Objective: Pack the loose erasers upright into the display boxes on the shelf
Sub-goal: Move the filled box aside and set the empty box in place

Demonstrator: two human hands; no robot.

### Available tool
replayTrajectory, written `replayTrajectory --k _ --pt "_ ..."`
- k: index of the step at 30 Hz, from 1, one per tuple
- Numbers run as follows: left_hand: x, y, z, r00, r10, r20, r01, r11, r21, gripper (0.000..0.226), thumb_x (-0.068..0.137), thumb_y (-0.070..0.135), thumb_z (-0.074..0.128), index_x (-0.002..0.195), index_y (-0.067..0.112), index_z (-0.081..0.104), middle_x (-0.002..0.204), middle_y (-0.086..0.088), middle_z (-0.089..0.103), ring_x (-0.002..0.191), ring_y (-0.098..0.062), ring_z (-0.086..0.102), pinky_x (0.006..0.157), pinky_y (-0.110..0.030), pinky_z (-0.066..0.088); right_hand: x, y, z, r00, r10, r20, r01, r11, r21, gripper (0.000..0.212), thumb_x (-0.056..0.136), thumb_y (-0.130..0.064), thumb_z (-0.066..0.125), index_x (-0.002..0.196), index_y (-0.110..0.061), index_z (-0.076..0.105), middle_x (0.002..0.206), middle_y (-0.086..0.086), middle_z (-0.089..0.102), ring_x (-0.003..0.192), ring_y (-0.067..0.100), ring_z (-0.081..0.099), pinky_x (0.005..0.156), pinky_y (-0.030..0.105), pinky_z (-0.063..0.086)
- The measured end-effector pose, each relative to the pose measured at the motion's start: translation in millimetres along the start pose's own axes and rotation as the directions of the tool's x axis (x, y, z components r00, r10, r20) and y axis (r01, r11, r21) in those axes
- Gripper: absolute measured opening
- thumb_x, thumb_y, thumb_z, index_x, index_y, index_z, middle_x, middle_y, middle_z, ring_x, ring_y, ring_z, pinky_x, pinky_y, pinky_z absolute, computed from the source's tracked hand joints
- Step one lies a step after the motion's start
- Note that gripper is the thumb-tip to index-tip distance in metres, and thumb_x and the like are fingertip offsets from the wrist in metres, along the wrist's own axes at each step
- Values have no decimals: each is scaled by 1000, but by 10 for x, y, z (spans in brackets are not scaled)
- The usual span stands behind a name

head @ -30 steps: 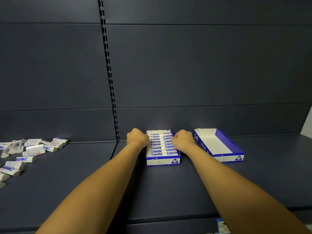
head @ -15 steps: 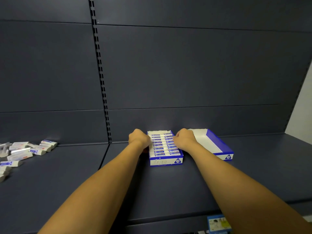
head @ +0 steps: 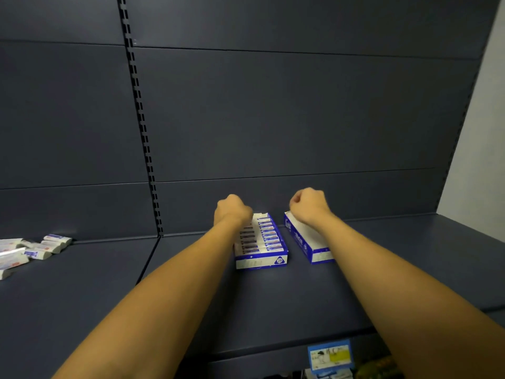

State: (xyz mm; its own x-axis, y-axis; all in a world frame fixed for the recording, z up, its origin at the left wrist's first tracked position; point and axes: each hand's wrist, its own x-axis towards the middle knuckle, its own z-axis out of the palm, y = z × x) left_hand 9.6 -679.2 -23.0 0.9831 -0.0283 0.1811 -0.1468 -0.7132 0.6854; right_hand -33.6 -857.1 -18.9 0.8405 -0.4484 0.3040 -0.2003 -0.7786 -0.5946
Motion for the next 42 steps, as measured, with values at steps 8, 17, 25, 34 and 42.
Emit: replayTrajectory --k 8,17,25,34,42 --pt "-191 584 546 982 101 162 -92 994 -59 19 94 11 57 104 -2 66 105 -16 64 82 -29 58 68 -33 47 45 871 -409 981 195 7 -193 978 -83 26 95 -24 63 106 -2 69 112 16 68 92 28 66 74 34 56" --pt "-307 816 964 968 58 242 -77 995 69 38 96 16 64 131 4 54 127 -15 58 116 -29 57 87 -30 50 -15 1100 -370 960 257 106 -253 966 -50 24 96 -22 58 101 -1 68 107 15 69 82 26 67 64 29 52" --pt "-164 736 537 990 38 135 -18 989 -150 21 94 11 59 112 0 61 113 -16 63 99 -33 66 80 -34 56 9 760 -449 977 212 32 -213 975 65 25 89 -12 52 81 4 69 93 17 71 82 33 67 69 34 54" --pt "10 61 -408 998 -41 -57 31 984 -174 15 97 20 59 96 5 56 90 -9 57 61 -14 50 42 -20 37 -119 -286 10 994 60 89 -79 972 222 23 93 -26 66 89 -4 58 94 10 70 73 21 70 49 23 43" --pt "154 -760 -1072 979 -189 -73 181 978 -105 19 95 20 60 84 5 53 81 -9 56 63 -18 52 46 -26 37 -430 -1097 575 984 -61 170 18 970 244 16 93 -17 66 88 -9 53 103 11 67 87 23 67 50 22 40"
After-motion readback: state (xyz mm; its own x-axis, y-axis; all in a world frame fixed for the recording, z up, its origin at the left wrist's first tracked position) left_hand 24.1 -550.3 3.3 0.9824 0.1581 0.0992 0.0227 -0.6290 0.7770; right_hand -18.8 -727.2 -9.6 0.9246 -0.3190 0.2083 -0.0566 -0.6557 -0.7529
